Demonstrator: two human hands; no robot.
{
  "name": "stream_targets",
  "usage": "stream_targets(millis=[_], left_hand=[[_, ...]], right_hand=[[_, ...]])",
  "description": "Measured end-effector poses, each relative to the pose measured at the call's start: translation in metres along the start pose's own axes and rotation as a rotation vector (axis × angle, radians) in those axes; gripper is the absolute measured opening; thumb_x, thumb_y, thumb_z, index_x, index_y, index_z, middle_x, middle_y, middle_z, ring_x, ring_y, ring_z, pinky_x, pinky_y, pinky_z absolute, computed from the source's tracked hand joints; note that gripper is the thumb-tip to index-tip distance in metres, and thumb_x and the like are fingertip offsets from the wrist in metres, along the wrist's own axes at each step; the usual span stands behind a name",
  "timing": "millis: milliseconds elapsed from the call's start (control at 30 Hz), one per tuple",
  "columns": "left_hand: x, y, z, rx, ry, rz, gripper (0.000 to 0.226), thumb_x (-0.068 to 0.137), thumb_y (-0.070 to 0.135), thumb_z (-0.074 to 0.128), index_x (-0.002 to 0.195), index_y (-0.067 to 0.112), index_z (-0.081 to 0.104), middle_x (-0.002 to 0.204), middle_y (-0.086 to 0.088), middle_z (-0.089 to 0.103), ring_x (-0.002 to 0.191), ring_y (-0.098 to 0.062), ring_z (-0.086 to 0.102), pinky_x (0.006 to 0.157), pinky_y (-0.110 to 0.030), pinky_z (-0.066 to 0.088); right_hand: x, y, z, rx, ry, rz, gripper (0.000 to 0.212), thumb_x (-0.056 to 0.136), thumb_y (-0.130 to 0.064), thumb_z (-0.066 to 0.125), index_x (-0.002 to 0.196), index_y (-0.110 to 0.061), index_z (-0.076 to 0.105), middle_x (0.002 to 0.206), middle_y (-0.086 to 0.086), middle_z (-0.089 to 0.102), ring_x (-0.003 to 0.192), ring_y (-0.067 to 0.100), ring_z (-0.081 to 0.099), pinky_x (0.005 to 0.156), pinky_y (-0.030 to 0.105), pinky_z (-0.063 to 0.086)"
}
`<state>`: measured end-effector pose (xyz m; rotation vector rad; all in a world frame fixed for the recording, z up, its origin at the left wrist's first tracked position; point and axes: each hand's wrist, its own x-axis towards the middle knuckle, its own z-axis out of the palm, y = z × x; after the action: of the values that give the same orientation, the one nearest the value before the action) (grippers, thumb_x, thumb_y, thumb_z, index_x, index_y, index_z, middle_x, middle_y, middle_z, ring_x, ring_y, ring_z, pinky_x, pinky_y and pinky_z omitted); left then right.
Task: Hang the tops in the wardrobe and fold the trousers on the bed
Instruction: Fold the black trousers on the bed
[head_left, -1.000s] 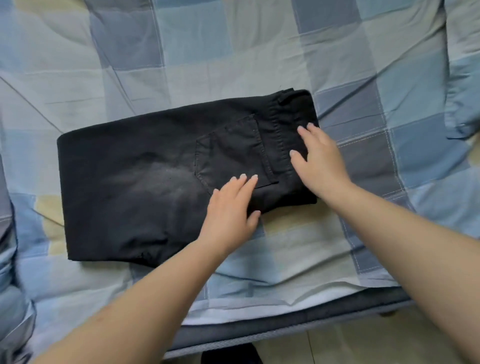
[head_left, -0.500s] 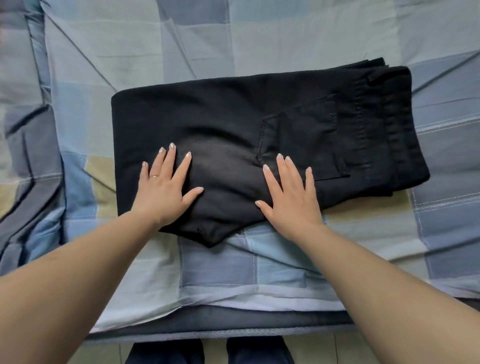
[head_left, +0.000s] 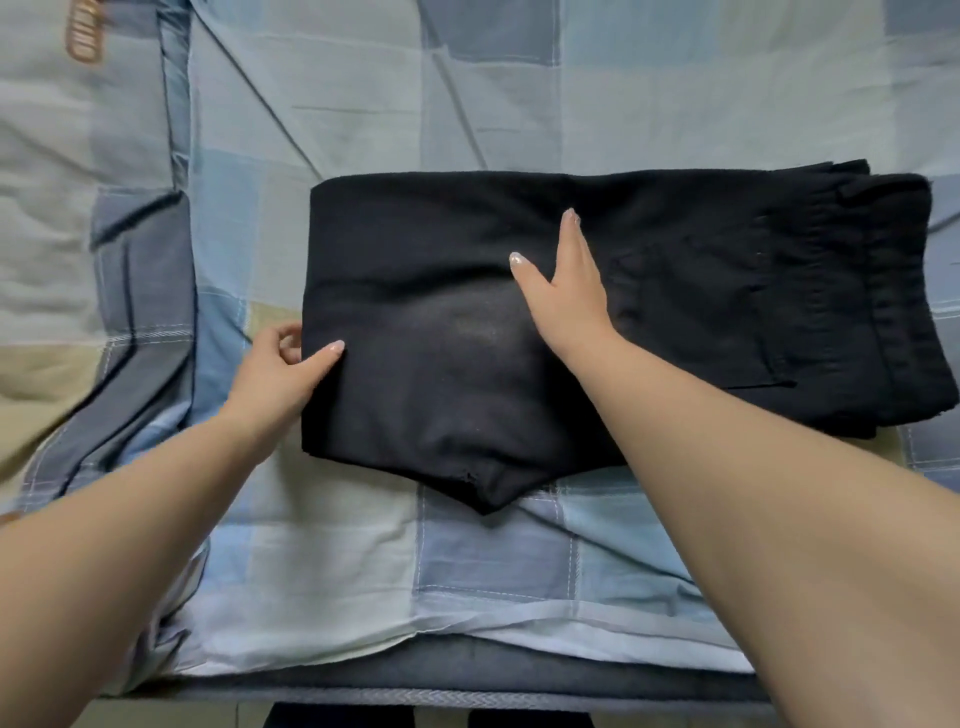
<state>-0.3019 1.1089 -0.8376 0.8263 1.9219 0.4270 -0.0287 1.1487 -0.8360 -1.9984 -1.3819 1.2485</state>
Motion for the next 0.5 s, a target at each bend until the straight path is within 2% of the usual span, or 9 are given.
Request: stream_targets(millis=[33,133,267,400,467,500], left_hand=[[0.000,0.004,-0.003,-0.075,-0.093,-0.041,0.046,0.087,0.032,0.068,0.127,0.018,0.051,0.112,-0.004,0.068,0.100,-0.020,0.067,0.068,-0.030,0.052],[-0.005,0.021,-0.013,-0.190,-0.340,-0.037,0.034,0.090,0.023,0.062,0.124,0.017,0.058,0.118,-0.002,0.068,0.107,-0.019,0.066,0.085,-0.036,0.054],[-0.038,0.057,-0.020,-0.326,-0.571,0.037,0.027,0.082,0.019,0.061,0.107,0.020,0.070,0.111,-0.003,0.071,0.096,-0.015,0.070,0.069,-0.024,0.056],[-0.073,0.096,-0.012,-0.375,-0.657,0.152,0.029,0.080,0.014,0.054,0.098,0.026,0.074,0.102,-0.001,0.073,0.092,-0.016,0.071,0.068,-0.025,0.056],[-0.088,0.114,-0.003,-0.368,-0.676,0.200,0.032,0.076,0.013,0.056,0.104,0.021,0.069,0.101,-0.001,0.073,0.091,-0.017,0.071,0.068,-0.026,0.056],[-0.096,0.122,0.004,-0.356,-0.680,0.222,0.036,0.073,0.013,0.059,0.108,0.018,0.065,0.100,-0.001,0.073,0.090,-0.017,0.071,0.067,-0.026,0.056]], right_hand=[[0.003,0.003,0.000,0.000,-0.003,0.011,0.074,0.096,-0.041,0.047,0.152,-0.018,0.005,0.161,-0.003,0.004,0.147,0.011,0.005,0.118,0.033,0.009],[-0.001,0.010,0.006,0.070,0.008,-0.017,0.070,0.097,-0.037,0.047,0.152,-0.018,0.009,0.161,-0.004,0.006,0.146,0.008,0.005,0.117,0.028,0.006],[-0.043,0.019,0.015,0.316,-0.001,0.035,0.069,0.097,-0.030,0.050,0.152,-0.019,0.011,0.159,-0.006,0.012,0.145,0.005,0.010,0.117,0.022,0.009],[-0.087,0.047,0.016,0.433,0.026,0.128,0.065,0.095,-0.023,0.052,0.151,-0.022,0.018,0.157,-0.009,0.023,0.141,0.000,0.020,0.109,0.009,0.014],[-0.103,0.063,0.014,0.481,0.039,0.153,0.063,0.095,-0.020,0.052,0.150,-0.024,0.021,0.153,-0.011,0.029,0.138,-0.003,0.026,0.106,0.003,0.018],[-0.110,0.069,0.013,0.523,0.039,0.170,0.062,0.096,-0.018,0.051,0.150,-0.025,0.022,0.151,-0.012,0.032,0.136,-0.003,0.028,0.107,0.005,0.020]])
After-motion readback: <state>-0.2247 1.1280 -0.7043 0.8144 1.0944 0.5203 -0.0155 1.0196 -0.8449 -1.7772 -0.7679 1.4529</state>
